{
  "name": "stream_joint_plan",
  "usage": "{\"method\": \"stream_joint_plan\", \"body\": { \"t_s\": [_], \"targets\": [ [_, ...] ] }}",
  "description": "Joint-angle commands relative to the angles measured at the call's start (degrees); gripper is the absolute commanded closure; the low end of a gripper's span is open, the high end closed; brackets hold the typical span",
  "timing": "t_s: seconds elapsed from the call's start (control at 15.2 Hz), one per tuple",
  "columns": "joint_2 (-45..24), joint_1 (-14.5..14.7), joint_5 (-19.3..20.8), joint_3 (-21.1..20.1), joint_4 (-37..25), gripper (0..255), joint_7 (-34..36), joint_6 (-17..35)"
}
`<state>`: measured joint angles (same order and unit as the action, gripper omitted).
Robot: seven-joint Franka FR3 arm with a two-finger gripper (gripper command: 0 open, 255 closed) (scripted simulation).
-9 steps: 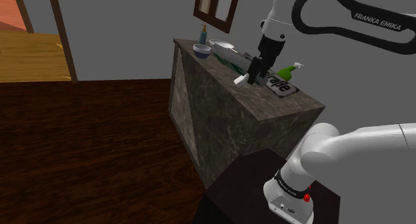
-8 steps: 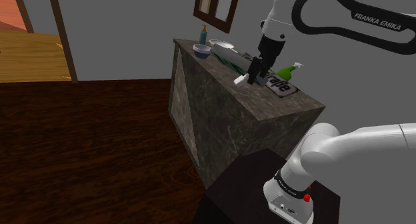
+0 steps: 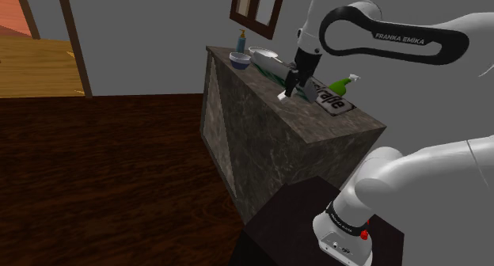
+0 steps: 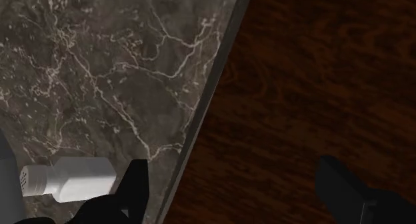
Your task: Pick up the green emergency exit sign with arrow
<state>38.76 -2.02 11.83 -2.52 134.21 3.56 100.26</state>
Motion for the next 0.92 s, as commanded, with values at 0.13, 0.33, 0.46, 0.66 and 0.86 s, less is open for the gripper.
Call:
{"method": "stream_joint_plan", "body": {
  "t_s": [0.13, 0.33, 0.46, 0.66, 0.86],
  "targets": [
    [-5.08, -2.31, 5.49, 0.89, -0.29, 0, -0.57, 7.08],
    [-9.15, -4.09, 9.56, 1.43, -1.48, 0, -0.48, 11.71],
    [-12.00, -5.31, 12.32, 1.75, -2.65, 0, -0.22, 14.60],
    [-16.44, -7.12, 16.51, 2.18, -4.97, 0, 0.44, 18.58],
    [-21.01, -8.86, 20.76, 2.56, -7.96, 0, 1.39, 22.05]
  ]
}}
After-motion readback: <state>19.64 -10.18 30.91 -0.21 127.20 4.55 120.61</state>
